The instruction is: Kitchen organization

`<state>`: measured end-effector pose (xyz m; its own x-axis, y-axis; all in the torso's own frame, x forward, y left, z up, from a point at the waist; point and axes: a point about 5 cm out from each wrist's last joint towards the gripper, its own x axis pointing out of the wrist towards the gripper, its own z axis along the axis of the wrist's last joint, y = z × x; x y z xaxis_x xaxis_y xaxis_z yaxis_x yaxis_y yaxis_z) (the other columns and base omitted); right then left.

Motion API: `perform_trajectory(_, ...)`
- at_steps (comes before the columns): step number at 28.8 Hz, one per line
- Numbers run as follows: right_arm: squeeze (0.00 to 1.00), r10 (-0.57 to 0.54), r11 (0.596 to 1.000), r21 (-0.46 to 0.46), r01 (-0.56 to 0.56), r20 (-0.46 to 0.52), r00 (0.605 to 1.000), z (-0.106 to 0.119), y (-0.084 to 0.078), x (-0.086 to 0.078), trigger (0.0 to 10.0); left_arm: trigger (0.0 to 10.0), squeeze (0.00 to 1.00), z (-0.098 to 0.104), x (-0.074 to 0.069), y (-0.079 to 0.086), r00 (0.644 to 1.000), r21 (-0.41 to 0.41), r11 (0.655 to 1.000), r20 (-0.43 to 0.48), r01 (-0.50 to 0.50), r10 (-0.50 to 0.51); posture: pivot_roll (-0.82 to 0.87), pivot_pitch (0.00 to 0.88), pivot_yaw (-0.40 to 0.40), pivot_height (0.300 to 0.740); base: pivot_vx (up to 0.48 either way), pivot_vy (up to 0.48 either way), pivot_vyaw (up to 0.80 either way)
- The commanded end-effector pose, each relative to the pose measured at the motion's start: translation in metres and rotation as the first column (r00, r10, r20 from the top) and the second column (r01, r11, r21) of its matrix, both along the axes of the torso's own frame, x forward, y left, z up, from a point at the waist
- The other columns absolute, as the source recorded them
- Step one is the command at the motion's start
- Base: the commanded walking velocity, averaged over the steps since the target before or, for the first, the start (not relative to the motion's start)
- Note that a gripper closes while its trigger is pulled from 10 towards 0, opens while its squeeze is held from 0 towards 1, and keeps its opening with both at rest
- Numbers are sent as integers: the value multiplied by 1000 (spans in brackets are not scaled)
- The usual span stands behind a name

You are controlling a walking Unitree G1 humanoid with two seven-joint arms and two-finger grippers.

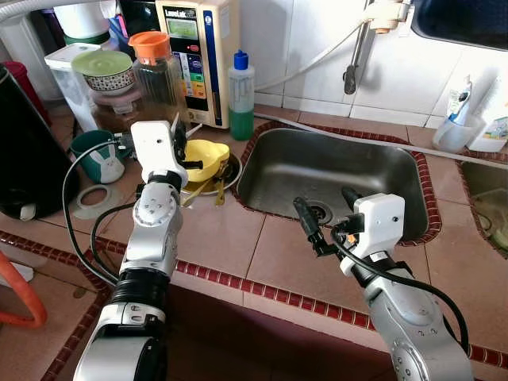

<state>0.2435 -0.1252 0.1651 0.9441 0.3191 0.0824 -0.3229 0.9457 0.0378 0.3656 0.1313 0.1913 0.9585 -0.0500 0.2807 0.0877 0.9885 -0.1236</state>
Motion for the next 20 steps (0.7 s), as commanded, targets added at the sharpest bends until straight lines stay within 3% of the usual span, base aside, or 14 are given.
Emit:
perform_trajectory(1,0,-24,998,64,25,-3,1000,4,-2,4,10000,3686,0,22,0,-19,988,-47,990,77,136,-132,-13,0,13,740,0,0,0)
perform_trajectory(2,0,-50,989,141,52,-17,999,7,-5,9,10000,4941,0,28,-3,-31,971,-117,967,95,228,-217,-10,0,13,740,0,0,0)
perform_trajectory(4,0,-59,984,169,62,-21,998,8,-6,11,10000,4941,0,31,-3,-37,963,-158,951,100,264,-251,-9,0,13,740,0,0,0)
perform_trajectory(5,0,-76,974,213,79,-26,997,10,-8,16,10000,9608,0,32,-5,-47,940,-257,904,92,341,-329,-4,0,16,740,0,0,0)
perform_trajectory(6,0,-76,974,213,79,-26,997,10,-8,16,10000,9608,0,32,-5,-47,940,-257,904,92,341,-329,-4,0,16,740,0,0,0)
perform_trajectory(8,0,-91,963,253,97,-33,995,12,-10,20,10000,10000,0,33,-8,-58,907,-341,842,97,417,-410,-2,0,17,740,0,0,0)
perform_trajectory(9,0,-93,961,258,99,-34,995,12,-10,21,10000,10000,0,33,-8,-59,904,-348,836,100,424,-416,-2,0,17,740,0,0,0)
perform_trajectory(11,0,-101,951,289,109,-40,994,12,-11,23,10000,10000,0,30,-11,-67,876,-408,785,86,466,-475,0,0,18,740,0,0,0)
perform_trajectory(13,0,-115,923,362,127,-53,992,15,-12,30,10000,10000,0,19,-18,-79,813,-540,673,38,506,-581,0,0,22,740,0,0,0)
perform_trajectory(15,0,-114,906,403,130,-62,992,16,-12,32,10000,10000,0,16,-20,-81,790,-602,618,34,505,-612,-2,0,23,740,0,0,0)
perform_trajectory(16,0,-116,883,448,140,-81,990,15,-12,34,10000,10000,0,15,-22,-83,771,-656,565,40,500,-635,-2,0,23,740,0,0,0)
perform_trajectory(19,0,-102,844,517,142,-104,989,14,-13,37,10000,10000,0,12,-26,-86,726,-745,458,51,485,-686,1,0,20,740,0,0,0)
perform_trajectory(20,0,-83,814,565,137,-121,989,12,-12,40,10000,10000,0,9,-30,-88,700,-779,405,59,478,-712,2,0,19,740,0,0,0)
